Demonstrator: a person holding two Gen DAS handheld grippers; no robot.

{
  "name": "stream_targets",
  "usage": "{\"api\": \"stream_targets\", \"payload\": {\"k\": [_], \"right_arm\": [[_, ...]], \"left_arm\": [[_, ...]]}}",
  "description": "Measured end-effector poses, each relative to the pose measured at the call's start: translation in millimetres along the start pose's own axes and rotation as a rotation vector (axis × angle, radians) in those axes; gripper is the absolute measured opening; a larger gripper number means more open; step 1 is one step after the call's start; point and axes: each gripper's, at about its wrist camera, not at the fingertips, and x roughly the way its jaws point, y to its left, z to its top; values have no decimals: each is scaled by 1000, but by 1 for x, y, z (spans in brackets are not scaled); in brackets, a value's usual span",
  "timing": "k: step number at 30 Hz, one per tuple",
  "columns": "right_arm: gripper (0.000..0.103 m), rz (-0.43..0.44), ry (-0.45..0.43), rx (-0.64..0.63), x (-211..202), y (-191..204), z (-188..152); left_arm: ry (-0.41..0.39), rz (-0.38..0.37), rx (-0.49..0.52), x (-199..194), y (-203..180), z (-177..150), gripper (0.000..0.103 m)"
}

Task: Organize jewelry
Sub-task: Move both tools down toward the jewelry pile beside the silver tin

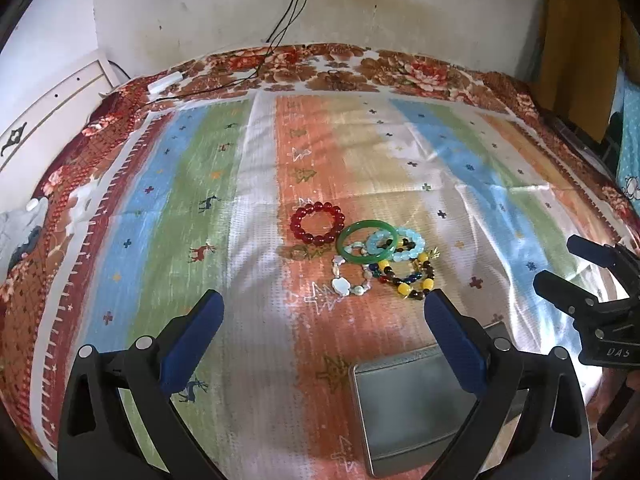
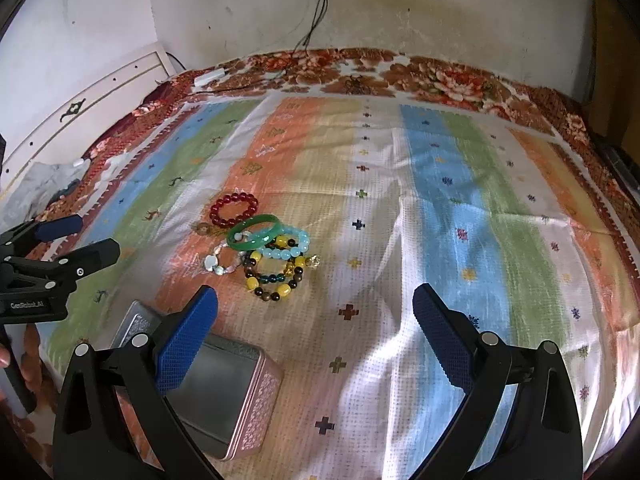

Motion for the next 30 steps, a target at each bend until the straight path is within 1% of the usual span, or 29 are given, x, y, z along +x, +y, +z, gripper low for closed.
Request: {"api": "stream_targets", "payload": {"k": [7, 11, 16, 20, 23, 26, 30], "right_arm": [[99, 9, 40, 39, 17, -10, 9], [99, 23, 63, 54, 26, -11, 13], [99, 20, 97, 48, 41, -12, 16], [99, 22, 107, 49, 47, -13, 19], [99, 27, 124, 48, 52, -12, 21], [99, -1, 140, 18, 56, -9, 23], [99, 6, 177, 29, 66, -11, 26]], "left_arm": [[50, 2, -6, 19, 6, 9, 98], [57, 1, -7, 26, 8, 13, 98], [64, 3, -9, 34, 11, 19, 98], [71, 10, -10, 42, 13, 24, 98], [88, 5, -11, 48, 14, 26, 98], [95, 9, -1, 51, 13, 28, 98], [115, 18, 0, 60, 14, 31, 98]]}}
